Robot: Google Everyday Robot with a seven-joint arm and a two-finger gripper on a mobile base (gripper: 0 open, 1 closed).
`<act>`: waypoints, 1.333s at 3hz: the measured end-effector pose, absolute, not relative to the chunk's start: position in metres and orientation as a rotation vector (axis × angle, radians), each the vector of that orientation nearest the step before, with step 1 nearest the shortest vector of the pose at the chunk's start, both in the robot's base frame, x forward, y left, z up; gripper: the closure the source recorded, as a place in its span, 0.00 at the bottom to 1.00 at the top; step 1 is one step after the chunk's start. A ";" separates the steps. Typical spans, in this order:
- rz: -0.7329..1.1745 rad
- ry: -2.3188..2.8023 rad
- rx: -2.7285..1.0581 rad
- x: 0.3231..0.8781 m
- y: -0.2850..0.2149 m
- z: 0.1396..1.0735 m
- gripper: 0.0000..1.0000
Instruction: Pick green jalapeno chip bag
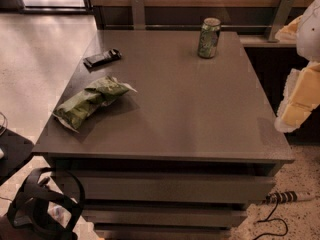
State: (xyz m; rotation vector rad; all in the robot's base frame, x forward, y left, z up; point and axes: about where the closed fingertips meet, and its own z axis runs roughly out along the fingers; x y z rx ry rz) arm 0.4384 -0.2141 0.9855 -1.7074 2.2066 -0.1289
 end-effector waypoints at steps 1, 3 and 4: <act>-0.124 2.193 -1.710 0.441 -0.211 0.987 0.00; 0.063 1.963 -1.832 0.456 -0.117 0.961 0.00; 0.168 1.848 -1.874 0.464 -0.058 0.932 0.00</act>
Offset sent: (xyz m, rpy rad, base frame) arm 0.0279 0.0997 -0.0250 0.1666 0.0022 0.2360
